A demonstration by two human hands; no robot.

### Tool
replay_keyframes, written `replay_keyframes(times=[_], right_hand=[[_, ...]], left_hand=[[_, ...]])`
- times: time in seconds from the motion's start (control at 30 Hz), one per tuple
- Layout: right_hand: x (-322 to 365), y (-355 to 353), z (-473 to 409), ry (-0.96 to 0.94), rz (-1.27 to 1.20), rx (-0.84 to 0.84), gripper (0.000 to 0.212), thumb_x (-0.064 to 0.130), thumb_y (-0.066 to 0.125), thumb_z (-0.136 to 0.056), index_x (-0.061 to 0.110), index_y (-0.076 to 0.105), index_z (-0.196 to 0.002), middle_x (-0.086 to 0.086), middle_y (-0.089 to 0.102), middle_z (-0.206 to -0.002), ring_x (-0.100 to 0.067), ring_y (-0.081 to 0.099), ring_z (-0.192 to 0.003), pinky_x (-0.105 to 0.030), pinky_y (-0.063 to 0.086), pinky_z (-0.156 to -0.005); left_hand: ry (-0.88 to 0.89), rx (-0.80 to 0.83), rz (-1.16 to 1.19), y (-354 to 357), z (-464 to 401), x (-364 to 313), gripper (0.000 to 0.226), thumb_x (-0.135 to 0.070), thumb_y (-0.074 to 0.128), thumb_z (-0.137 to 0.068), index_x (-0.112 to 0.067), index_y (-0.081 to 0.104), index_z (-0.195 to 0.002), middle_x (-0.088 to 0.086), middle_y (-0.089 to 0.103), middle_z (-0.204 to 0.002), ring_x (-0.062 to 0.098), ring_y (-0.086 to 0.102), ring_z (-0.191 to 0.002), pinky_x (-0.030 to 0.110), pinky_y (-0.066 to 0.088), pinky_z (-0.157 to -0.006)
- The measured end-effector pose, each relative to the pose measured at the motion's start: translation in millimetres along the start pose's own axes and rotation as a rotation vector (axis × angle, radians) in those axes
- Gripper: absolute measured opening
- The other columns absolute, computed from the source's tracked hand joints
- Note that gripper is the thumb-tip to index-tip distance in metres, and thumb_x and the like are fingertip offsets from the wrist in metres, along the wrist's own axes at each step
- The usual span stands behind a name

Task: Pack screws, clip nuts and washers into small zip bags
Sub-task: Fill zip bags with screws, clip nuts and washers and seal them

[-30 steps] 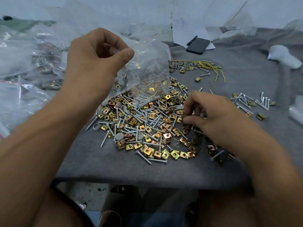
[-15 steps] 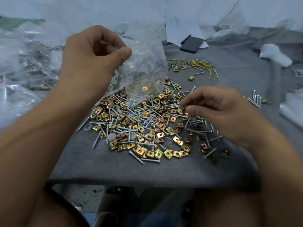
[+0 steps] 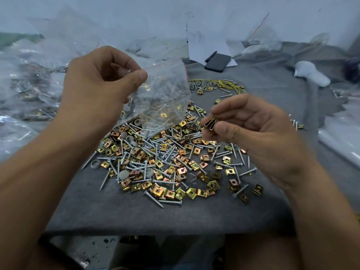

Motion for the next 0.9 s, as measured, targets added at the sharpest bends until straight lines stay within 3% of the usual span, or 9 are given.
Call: replay_keyframes(times=[0.27,0.47,0.77,0.9], right_hand=[[4,2,-2,-0.014,-0.057,-0.046,0.034,-0.001,0.075,-0.084,0.005,0.068,-0.116,-0.023,0.075,-0.104,-0.039,0.077,-0.094,-0.039,0.063,-0.083],[8,-1,-2,-0.058,-0.050,-0.060,0.035,0.005,0.080,-0.082,0.008,0.073,-0.116,-0.019,0.076,-0.105,-0.039,0.077,-0.096,-0.041,0.062,-0.087],[10,-1,-2,-0.109,0.038,-0.087,0.031,0.002,0.082,-0.079,0.008,0.075,-0.109,-0.017,0.077,-0.104,-0.038,0.077,-0.096,-0.043,0.062,-0.088],[11,-1,-3,-0.123,0.091,-0.106,0.029,0.004,0.084,-0.077,0.011,0.076,-0.104,-0.014,0.078,-0.102,-0.035,0.077,-0.096,-0.039,0.062,-0.088]], left_hand=[[0.013,0.039,-0.007,4,1,-3,0.010,-0.021,0.083,-0.091,-0.017,0.074,-0.092,0.025,0.071,-0.094,0.022,0.065,-0.078,0.042,0.055,-0.067],[0.139,0.191,-0.075,10,6,-13,0.011,-0.027,0.085,-0.090,-0.023,0.076,-0.094,-0.002,0.075,-0.089,0.013,0.070,-0.084,0.043,0.060,-0.078],[0.182,0.280,-0.077,21,9,-14,0.009,-0.026,0.084,-0.089,-0.025,0.077,-0.093,-0.003,0.075,-0.089,0.019,0.071,-0.085,0.048,0.061,-0.076],[0.171,0.239,-0.074,15,5,-10,0.010,-0.029,0.085,-0.089,-0.025,0.077,-0.094,-0.005,0.076,-0.088,0.008,0.068,-0.080,0.029,0.058,-0.070]])
Point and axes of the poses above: each hand's wrist, its own z-axis away from the middle knuckle, its own y-axis out of the palm, x = y × z, the point moved 6 cm from there along -z, towards the middle knuckle
